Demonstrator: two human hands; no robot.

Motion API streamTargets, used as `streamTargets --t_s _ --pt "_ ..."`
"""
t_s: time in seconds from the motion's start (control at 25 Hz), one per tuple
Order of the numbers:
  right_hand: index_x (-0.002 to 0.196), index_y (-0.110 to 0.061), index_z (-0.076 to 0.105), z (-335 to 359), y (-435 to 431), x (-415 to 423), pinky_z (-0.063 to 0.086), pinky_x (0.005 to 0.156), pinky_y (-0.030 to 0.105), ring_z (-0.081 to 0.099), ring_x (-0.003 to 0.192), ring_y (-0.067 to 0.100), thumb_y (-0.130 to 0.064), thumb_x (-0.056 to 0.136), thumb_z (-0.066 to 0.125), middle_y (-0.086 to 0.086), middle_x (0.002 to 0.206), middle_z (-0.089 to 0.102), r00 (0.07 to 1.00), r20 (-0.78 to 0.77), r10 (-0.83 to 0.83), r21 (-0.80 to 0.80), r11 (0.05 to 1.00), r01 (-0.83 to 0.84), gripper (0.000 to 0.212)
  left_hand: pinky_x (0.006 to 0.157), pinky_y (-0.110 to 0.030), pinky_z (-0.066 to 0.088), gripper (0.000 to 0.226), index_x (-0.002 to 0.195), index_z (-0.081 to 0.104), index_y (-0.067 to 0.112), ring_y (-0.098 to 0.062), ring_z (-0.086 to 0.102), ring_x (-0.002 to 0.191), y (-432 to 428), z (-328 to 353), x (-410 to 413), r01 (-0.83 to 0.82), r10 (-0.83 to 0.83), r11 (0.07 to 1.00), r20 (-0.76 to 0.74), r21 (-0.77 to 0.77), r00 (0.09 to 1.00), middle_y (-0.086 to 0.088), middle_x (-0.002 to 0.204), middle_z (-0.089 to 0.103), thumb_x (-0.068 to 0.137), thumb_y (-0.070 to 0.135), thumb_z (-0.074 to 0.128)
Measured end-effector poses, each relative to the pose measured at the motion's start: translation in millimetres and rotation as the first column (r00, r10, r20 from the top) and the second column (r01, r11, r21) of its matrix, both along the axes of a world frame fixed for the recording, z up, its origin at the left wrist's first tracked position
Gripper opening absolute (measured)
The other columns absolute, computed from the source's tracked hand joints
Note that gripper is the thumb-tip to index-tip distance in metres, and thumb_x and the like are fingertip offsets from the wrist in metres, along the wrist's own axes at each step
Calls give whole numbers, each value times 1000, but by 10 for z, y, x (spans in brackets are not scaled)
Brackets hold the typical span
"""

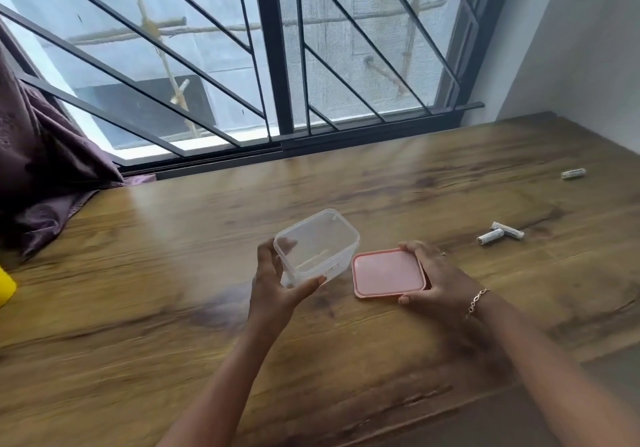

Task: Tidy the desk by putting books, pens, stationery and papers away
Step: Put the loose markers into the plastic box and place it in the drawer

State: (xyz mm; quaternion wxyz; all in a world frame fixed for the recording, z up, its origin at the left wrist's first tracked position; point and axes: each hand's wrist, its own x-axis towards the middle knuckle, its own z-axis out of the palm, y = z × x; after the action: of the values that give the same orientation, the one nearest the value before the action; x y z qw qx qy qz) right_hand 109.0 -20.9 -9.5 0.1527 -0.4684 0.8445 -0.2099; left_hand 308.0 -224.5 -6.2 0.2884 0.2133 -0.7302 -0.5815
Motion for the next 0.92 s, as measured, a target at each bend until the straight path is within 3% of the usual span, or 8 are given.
streamTargets --t_s 0.12,0.24,0.4,0.48,0.6,0.72,0.8,0.92 --pt "140 -11 30 6 29 0 17 111 22 30 134 14 -81 43 47 1 140 34 999 -22 39 58 998 -37 121 88 -2 39 84 117 41 22 1 51 117 -12 64 -160 18 -18 1000 -11 20 1000 8 120 55 46 45 79" --pt "137 -12 36 102 91 -4 22 104 13 37 125 7 -86 48 51 -4 134 39 996 89 -12 -15 1000 13 117 88 -1 38 89 121 40 15 13 50 112 0 119 -355 59 -59 998 -24 17 998 11 119 54 47 46 78" --pt "119 -6 58 210 272 -270 38 87 9 59 103 16 -25 77 73 8 113 63 967 -12 -254 -282 929 241 48 91 -1 37 89 122 40 16 11 49 116 81 104 -547 112 -111 993 -15 34 994 12 120 54 48 44 80" --pt "110 -7 64 270 427 -535 46 85 23 64 98 24 -10 77 73 8 106 66 918 -133 -373 -309 896 319 34 91 0 37 86 121 40 18 7 48 118 165 98 -625 118 -118 993 2 29 993 10 121 54 49 38 83" --pt "110 -15 66 249 680 -1000 44 88 37 59 98 31 -34 70 75 7 107 63 877 -330 -350 -96 936 338 45 85 3 36 85 118 40 23 15 49 114 289 122 -796 105 -106 994 10 31 994 11 121 55 47 44 81" --pt "115 -26 63 147 777 -1306 46 89 40 58 102 27 -69 65 46 4 113 57 908 -366 -203 88 964 251 68 85 2 36 78 112 40 30 17 50 111 451 126 -1005 64 -65 997 0 31 998 13 120 55 46 46 79" --pt "111 -28 62 63 822 -1402 47 84 40 60 98 26 -69 69 35 4 111 57 913 -395 -100 123 979 161 65 85 1 37 78 111 41 31 15 51 112 609 102 -1138 28 -28 998 4 54 1000 10 121 56 44 45 80" --pt "97 -32 54 -91 863 -1492 52 68 39 62 81 26 -57 75 41 3 94 59 890 -456 13 28 1000 0 36 84 1 38 77 110 42 33 13 51 112 842 96 -1345 27 -28 999 30 27 999 8 122 56 44 44 80"
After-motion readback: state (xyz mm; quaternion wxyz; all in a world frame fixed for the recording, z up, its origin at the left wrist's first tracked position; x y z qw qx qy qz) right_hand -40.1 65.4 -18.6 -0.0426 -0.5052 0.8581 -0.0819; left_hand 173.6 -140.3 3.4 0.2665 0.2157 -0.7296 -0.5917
